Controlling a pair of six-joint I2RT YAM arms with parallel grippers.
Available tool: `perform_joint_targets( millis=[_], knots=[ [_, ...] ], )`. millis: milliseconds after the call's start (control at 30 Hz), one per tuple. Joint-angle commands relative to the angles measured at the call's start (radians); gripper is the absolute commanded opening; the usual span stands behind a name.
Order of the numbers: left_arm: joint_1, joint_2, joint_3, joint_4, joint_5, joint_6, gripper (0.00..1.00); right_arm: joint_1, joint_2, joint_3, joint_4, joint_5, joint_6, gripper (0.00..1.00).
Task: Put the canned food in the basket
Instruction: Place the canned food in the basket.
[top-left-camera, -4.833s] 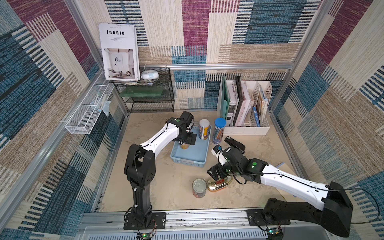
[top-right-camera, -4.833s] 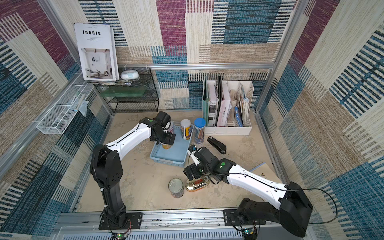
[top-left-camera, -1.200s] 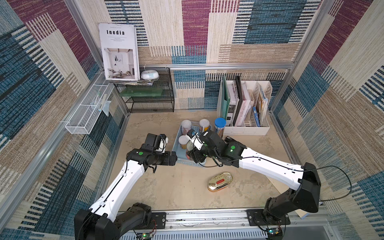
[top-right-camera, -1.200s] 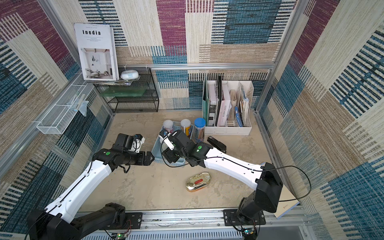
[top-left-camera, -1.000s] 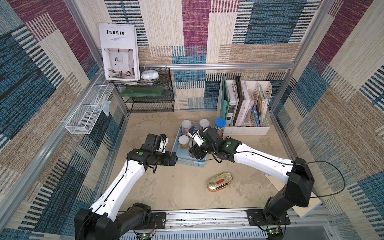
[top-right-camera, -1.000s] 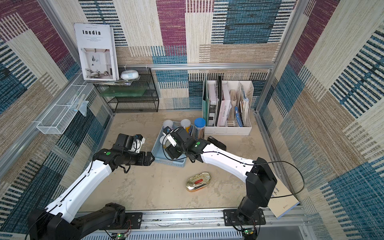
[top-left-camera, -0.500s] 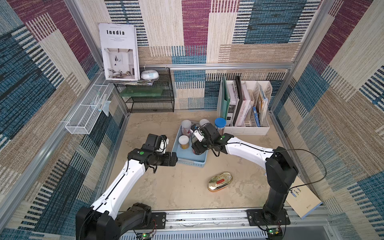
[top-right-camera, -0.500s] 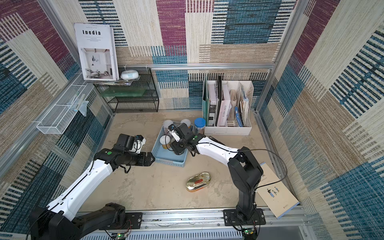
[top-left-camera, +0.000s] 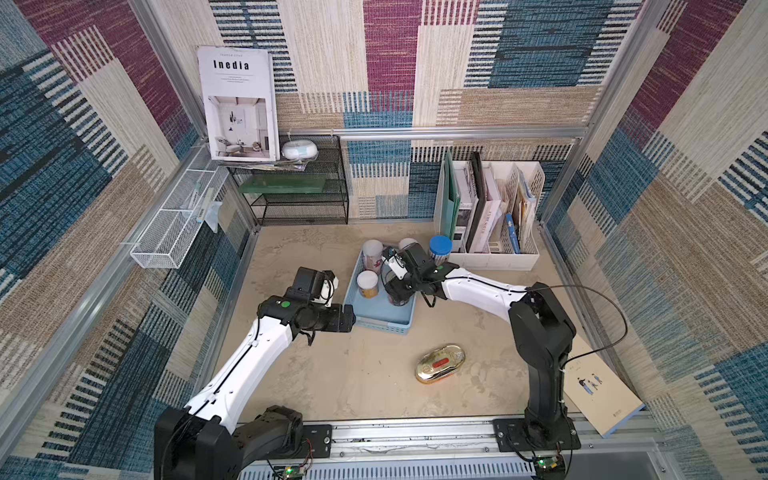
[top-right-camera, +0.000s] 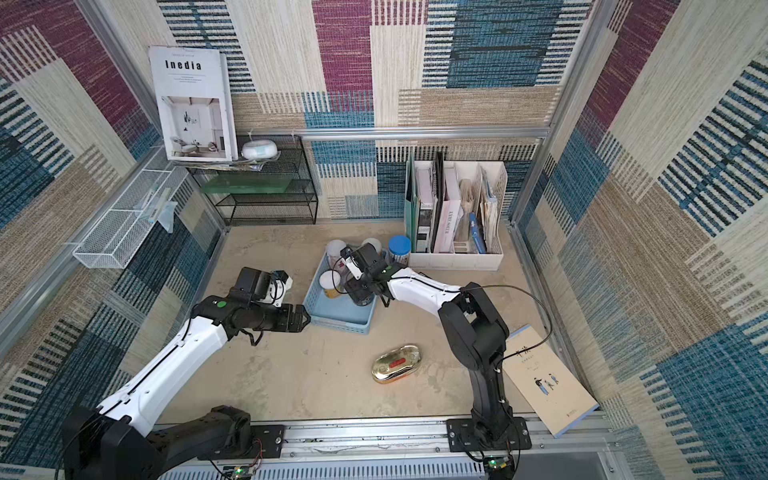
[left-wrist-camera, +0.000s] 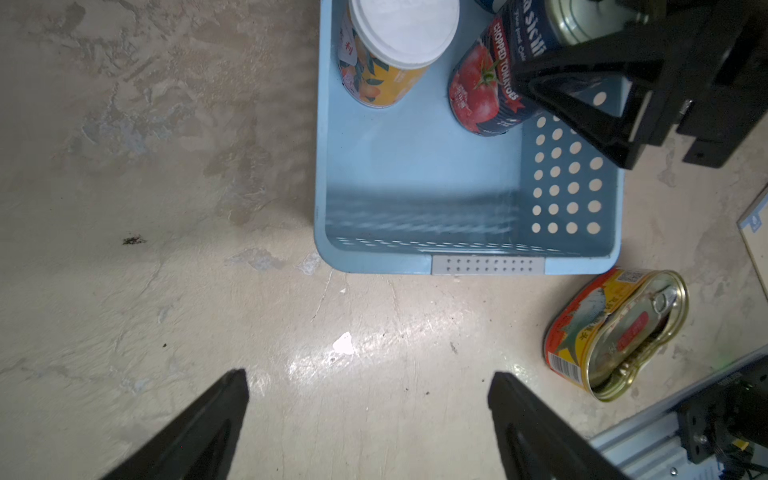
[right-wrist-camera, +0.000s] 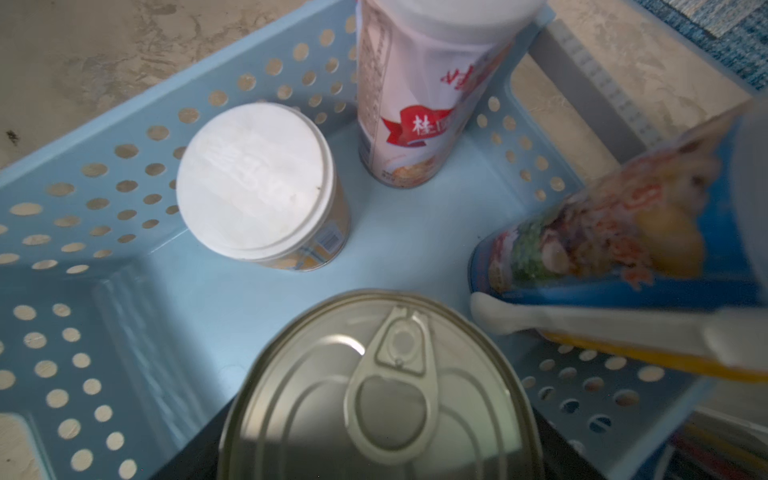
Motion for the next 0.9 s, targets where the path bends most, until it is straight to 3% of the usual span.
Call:
perform_joint_targets(
  millis=[0,133,300,433,867],
  knots=[
    [0.001,0.001,0.005,0.009,0.015,0.004,0.95,-0.009,-0.001,0.004,0.057,0.006,-0.003,0.57],
    [0.002,0.008,0.006,0.008,0.028,0.005,0.96,-0.018,-0.004,-0.007,0.048,0.000,-0.002,0.62],
    [0.003,0.007,0.003,0.002,0.023,0.002,0.98,-0.018,-0.013,-0.013,0.039,0.012,0.002,0.89],
    [0.001,0.005,0.004,0.005,0.029,0.000,0.99,-0.018,-0.047,-0.022,0.041,-0.015,0.001,0.99],
    [0.001,-0.004,0.005,0.012,0.048,0.000,0.99,-0.015,-0.357,-0.200,0.043,-0.155,-0.040,0.99]
  ],
)
